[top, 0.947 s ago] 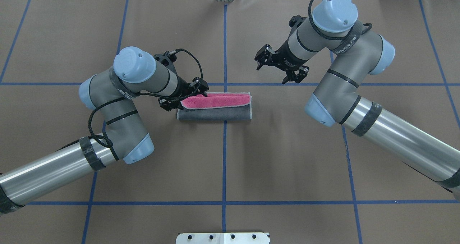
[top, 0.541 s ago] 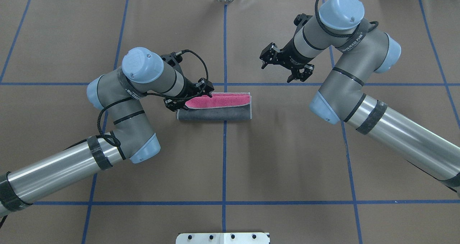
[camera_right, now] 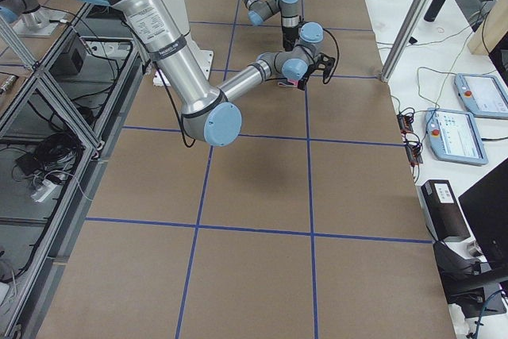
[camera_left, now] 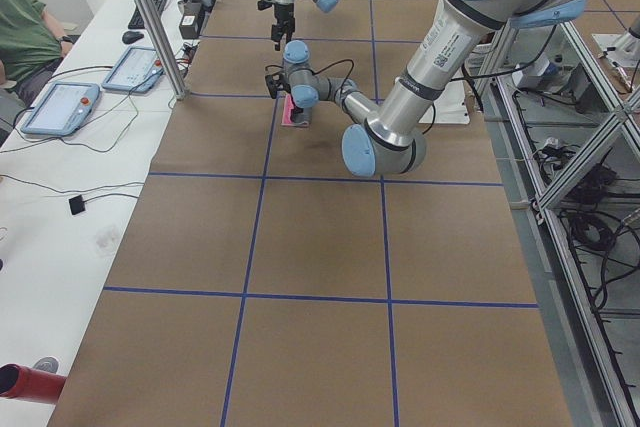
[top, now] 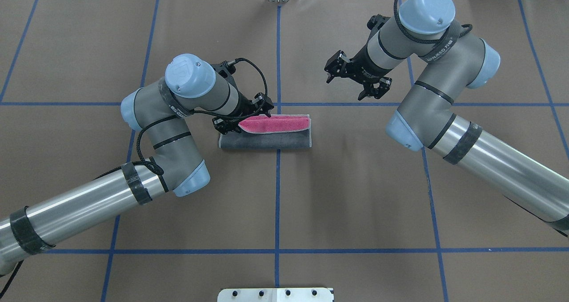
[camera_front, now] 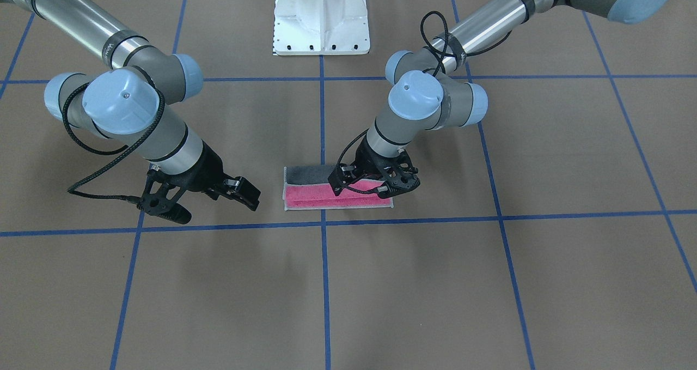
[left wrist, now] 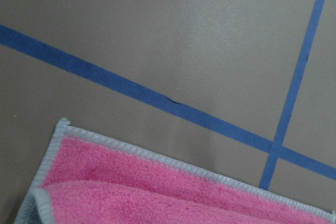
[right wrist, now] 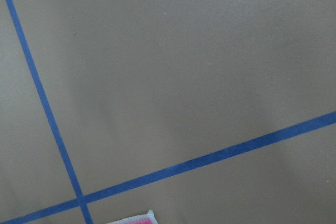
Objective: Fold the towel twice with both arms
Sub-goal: 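Raise the right gripper away while the left gripper presses the fold, then lifts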
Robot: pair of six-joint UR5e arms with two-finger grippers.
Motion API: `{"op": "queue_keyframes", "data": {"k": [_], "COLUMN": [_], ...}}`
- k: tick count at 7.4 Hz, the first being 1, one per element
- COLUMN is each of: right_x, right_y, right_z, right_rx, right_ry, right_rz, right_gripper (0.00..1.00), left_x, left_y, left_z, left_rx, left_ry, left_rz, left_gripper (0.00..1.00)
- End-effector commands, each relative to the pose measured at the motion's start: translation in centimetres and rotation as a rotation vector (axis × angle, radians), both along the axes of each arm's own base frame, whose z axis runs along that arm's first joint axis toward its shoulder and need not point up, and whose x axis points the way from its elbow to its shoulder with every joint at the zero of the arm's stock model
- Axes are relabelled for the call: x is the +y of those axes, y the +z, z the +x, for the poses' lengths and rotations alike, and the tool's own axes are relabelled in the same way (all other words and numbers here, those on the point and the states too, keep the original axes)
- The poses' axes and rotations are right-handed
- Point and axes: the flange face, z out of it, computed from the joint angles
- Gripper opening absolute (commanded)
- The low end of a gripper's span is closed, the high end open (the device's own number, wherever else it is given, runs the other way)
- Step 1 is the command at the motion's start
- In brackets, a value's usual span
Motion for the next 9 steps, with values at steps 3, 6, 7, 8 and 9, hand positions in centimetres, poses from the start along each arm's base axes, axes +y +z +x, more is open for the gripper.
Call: {"op": "queue_keyframes", "data": {"k": [3, 6, 7, 8, 9], "right_x": [-0.5, -0.8, -1.0, -1.0, -1.1], "right_y": [0.8, 1.2, 1.2, 1.2, 1.2], "right_z": [1.1, 1.7, 1.8, 1.9, 2.0], "right_rx": [0.004, 0.009, 0.009, 0.008, 0.008], "right_ry": [-0.010, -0.009, -0.006, -0.006, -0.005], "right_rz": [0.007, 0.014, 0.014, 0.015, 0.015], "right_gripper": [0.99, 0.99, 0.99, 0.99, 0.99], "left_x": [-1.5, -2.2, -2.5, -2.9, -3.1], "left_y": [-2.1, -3.0, -3.0, -3.2, -3.3], "left_z": [1.6, 3.0, 3.2, 3.3, 3.2], "left_rx": [-0.001, 0.014, 0.022, 0.025, 0.026], "left_ry": [-0.029, -0.035, -0.049, -0.061, -0.064], "left_rz": [0.014, 0.007, 0.020, 0.029, 0.030], "left_gripper": [1.00, 1.00, 1.00, 1.00, 1.00]}}
